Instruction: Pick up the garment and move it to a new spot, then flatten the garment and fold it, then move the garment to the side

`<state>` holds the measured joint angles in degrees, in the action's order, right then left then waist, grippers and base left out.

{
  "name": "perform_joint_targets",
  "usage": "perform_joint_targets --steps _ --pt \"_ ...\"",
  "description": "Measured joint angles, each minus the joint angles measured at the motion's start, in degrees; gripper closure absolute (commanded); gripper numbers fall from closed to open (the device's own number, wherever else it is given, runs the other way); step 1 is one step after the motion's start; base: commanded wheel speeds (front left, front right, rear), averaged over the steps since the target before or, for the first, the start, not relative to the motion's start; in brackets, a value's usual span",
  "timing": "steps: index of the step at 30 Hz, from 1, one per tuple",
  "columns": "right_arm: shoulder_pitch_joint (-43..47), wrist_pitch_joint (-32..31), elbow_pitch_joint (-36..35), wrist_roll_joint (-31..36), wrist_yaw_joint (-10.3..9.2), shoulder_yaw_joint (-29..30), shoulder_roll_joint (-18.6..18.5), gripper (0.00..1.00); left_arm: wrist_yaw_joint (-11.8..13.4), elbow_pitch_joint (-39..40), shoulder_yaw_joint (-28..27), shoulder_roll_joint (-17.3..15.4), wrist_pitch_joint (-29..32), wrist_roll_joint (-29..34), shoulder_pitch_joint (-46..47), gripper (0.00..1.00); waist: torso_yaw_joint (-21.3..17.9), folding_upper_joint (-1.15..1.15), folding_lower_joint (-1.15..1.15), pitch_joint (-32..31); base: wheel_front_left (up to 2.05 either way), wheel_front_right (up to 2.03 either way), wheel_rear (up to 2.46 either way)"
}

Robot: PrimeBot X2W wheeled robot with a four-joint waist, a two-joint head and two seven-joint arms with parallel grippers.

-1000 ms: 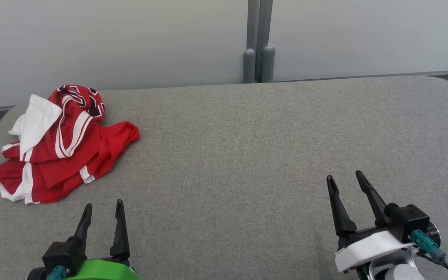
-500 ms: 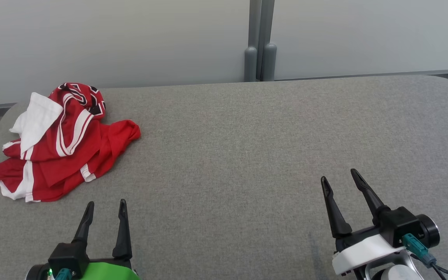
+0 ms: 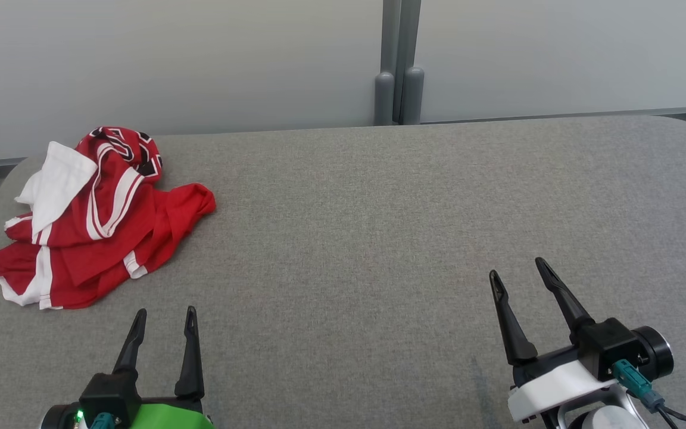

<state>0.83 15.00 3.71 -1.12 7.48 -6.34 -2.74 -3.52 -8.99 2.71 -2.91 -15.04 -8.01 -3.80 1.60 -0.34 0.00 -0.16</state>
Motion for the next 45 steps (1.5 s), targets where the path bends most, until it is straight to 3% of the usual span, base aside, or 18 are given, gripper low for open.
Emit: perform_joint_targets --steps 26,34,45 --pt "0.1 0.0 -0.3 -0.8 0.01 0.9 0.0 0.00 0.0 -0.1 0.4 0.0 0.0 0.0 0.1 0.00 1.7 0.00 0.00 0.1 0.00 0.00 0.00" --pt "0.1 0.0 -0.9 -1.5 0.01 0.6 0.0 0.00 0.2 0.4 0.7 0.1 0.0 -0.3 0.8 0.00 6.3 0.00 0.00 0.4 0.00 0.00 0.00" --pt "-1.1 0.0 -1.2 -1.2 0.01 -0.2 0.0 0.00 1.1 1.3 0.6 0.1 -0.1 -1.8 1.1 0.00 16.6 0.00 0.00 1.8 0.00 0.00 0.00"
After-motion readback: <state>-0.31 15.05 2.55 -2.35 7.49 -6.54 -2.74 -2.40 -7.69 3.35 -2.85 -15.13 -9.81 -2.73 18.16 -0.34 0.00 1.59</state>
